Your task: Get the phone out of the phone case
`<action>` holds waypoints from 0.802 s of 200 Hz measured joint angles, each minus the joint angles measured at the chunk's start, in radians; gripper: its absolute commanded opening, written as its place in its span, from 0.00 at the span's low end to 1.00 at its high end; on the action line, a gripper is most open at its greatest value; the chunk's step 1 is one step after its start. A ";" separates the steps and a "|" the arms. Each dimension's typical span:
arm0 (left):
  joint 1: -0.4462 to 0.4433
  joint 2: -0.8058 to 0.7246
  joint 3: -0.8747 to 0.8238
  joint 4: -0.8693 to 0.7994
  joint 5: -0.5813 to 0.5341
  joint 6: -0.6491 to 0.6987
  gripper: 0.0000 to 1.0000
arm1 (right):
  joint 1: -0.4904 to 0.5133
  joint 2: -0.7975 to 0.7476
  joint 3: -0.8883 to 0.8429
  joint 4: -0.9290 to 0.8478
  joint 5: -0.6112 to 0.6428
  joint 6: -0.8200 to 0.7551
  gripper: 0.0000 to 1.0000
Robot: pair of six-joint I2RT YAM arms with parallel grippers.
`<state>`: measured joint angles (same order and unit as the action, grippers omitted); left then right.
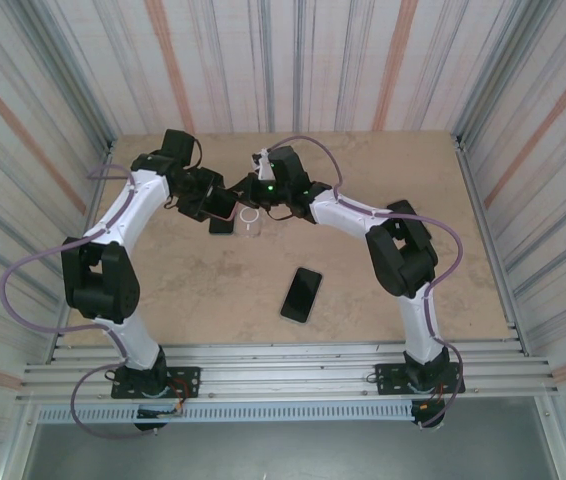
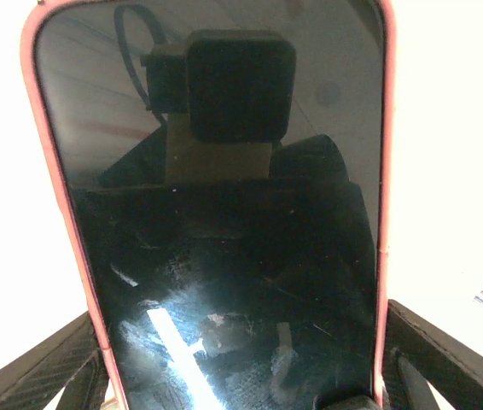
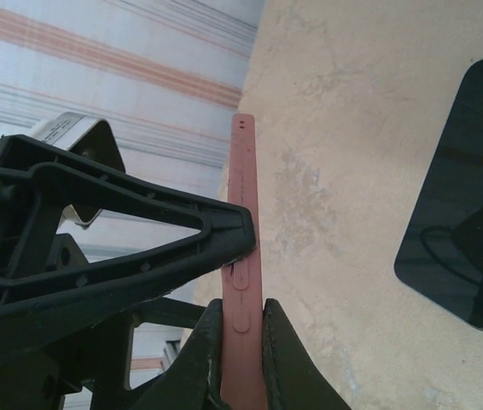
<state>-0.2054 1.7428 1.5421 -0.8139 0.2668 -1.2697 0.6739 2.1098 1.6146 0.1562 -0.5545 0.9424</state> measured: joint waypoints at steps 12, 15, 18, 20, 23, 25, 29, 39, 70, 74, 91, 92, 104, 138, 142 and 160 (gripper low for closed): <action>0.000 0.000 0.000 0.002 0.000 0.000 0.65 | 0.000 0.000 0.000 0.000 0.000 0.000 0.08; 0.000 0.000 0.000 0.003 0.001 0.000 0.67 | 0.000 0.000 0.000 0.001 0.000 0.000 0.07; 0.000 0.000 0.000 0.003 0.001 0.000 0.69 | 0.000 0.000 0.000 0.001 0.000 0.000 0.07; 0.000 0.000 0.000 0.004 0.002 0.000 0.70 | 0.000 0.000 0.000 0.001 0.000 0.000 0.06; 0.000 0.000 0.000 0.004 0.002 0.000 0.73 | -0.001 0.000 0.000 0.001 0.000 0.000 0.05; 0.000 0.000 0.000 0.004 0.002 0.000 0.74 | -0.002 0.000 0.000 0.001 0.000 0.000 0.05; 0.000 0.000 0.000 0.004 0.002 0.000 0.78 | -0.002 0.000 0.000 0.001 0.000 0.000 0.04; 0.000 0.000 0.000 0.004 0.002 0.002 0.86 | -0.003 0.000 0.000 0.001 -0.001 0.000 0.03; 0.000 -0.013 0.002 0.004 -0.001 0.044 0.98 | -0.018 -0.001 -0.010 -0.015 0.000 -0.015 0.02; 0.001 -0.016 0.002 0.004 -0.002 0.047 0.98 | -0.022 -0.003 -0.016 -0.014 0.000 -0.019 0.02; 0.003 -0.030 0.010 0.004 -0.007 0.090 0.99 | -0.043 -0.013 -0.051 -0.014 -0.002 -0.037 0.01; 0.003 -0.031 0.010 0.004 -0.007 0.093 0.99 | -0.045 -0.014 -0.054 -0.014 -0.002 -0.038 0.01; 0.007 -0.039 0.023 0.004 -0.017 0.137 0.99 | -0.063 -0.022 -0.076 -0.024 -0.012 -0.059 0.00; 0.021 -0.084 0.031 0.070 -0.016 0.388 0.95 | -0.108 -0.051 -0.086 -0.098 -0.051 -0.180 0.00; 0.023 -0.093 0.026 0.089 -0.010 0.425 0.94 | -0.114 -0.060 -0.086 -0.112 -0.058 -0.202 0.00; 0.043 -0.147 -0.006 0.188 0.077 0.649 0.91 | -0.135 -0.107 -0.085 -0.180 -0.092 -0.315 0.00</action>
<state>-0.1627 1.5959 1.5360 -0.6262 0.3443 -0.6212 0.5388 2.0026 1.5291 -0.0235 -0.6468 0.6273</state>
